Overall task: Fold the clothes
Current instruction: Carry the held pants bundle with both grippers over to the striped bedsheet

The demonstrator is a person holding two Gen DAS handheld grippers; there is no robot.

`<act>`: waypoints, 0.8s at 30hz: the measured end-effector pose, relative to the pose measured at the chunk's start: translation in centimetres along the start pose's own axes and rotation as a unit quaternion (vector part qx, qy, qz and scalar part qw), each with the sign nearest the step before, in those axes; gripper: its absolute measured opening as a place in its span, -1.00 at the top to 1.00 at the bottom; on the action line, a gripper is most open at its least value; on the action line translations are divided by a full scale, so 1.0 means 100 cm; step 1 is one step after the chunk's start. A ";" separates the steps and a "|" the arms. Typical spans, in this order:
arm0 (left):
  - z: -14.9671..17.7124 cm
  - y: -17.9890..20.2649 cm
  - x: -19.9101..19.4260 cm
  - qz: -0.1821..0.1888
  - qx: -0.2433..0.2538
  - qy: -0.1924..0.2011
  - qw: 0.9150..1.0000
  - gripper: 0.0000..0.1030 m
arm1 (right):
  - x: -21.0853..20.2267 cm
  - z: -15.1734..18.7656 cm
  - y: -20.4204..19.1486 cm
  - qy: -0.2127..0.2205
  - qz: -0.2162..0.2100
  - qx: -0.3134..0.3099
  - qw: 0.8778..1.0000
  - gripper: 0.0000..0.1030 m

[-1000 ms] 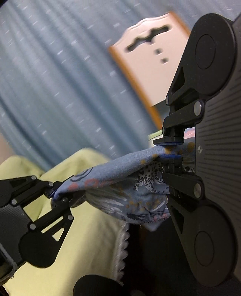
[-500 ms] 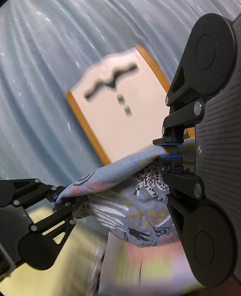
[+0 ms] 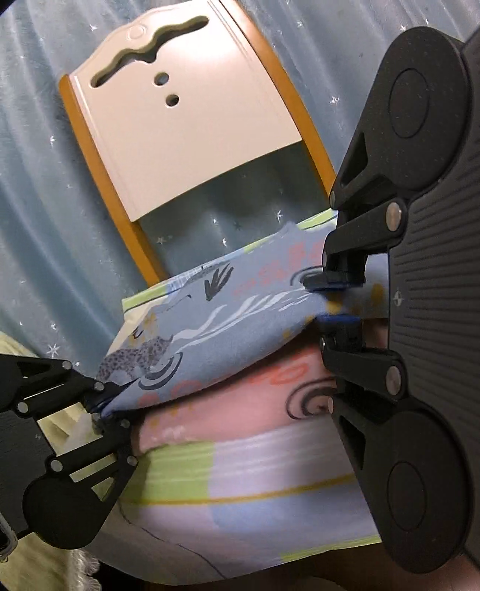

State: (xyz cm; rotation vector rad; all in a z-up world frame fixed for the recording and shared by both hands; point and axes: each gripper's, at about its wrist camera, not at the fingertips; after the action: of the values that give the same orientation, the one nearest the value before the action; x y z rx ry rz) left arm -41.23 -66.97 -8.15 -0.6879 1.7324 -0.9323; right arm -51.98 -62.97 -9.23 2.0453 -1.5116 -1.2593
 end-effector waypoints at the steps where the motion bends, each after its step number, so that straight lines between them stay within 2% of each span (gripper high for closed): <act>1: 0.001 0.001 -0.001 -0.006 0.004 -0.002 1.000 0.75 | -0.001 0.004 0.002 -0.003 0.004 -0.002 1.000 0.57; 2: 0.000 0.001 -0.002 -0.011 0.005 -0.003 1.000 0.72 | -0.002 0.008 0.003 -0.005 0.009 -0.004 1.000 0.44; 3: -0.001 0.002 -0.002 -0.017 0.005 -0.005 1.000 0.71 | -0.002 0.012 0.005 -0.008 0.013 -0.006 1.000 0.40; 7: 0.002 0.002 -0.003 -0.027 0.012 -0.007 1.000 0.70 | -0.011 0.028 0.013 -0.017 0.026 -0.009 0.999 0.40; 9: 0.003 0.009 -0.005 -0.020 0.019 -0.010 1.000 0.72 | -0.009 0.032 0.014 -0.025 0.029 -0.016 0.999 0.40; 10: 0.003 0.008 -0.002 -0.017 0.021 -0.010 1.000 0.81 | -0.003 0.029 0.019 -0.026 0.028 -0.019 0.999 0.45; 12: 0.003 0.005 -0.002 -0.019 0.021 -0.010 1.000 0.86 | -0.002 0.030 0.020 -0.030 0.020 -0.022 0.999 0.78; 14: 0.003 -0.001 -0.005 -0.031 0.017 -0.009 0.999 0.88 | -0.002 0.028 0.021 -0.030 0.014 -0.030 0.999 0.88; 17: 0.004 -0.008 -0.022 -0.057 0.002 -0.002 0.998 0.89 | -0.017 0.019 0.029 -0.012 0.030 -0.019 0.999 0.91; 19: 0.007 0.003 -0.024 -0.046 0.008 -0.004 0.999 0.89 | -0.032 0.015 0.033 -0.001 0.040 0.006 0.999 0.91; 21: 0.008 0.018 -0.012 -0.022 0.030 -0.014 0.999 0.88 | -0.035 0.020 0.024 -0.011 0.032 0.014 0.999 0.91; 24: 0.011 0.027 -0.014 -0.033 0.036 -0.014 0.999 0.88 | -0.020 0.035 0.000 -0.043 0.008 -0.016 0.999 0.93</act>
State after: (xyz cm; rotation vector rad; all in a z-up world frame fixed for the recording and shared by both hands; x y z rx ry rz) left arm -39.81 -64.74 -9.90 -0.7117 1.6521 -1.0200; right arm -54.85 -60.34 -10.24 1.9782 -1.5324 -1.3721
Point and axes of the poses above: each gripper's, at about its wrist camera, not at the fingertips, and x roughly the way its jaws point, y to its right, z to its underside, and after that the axes turned 12 degrees about x, right-handed
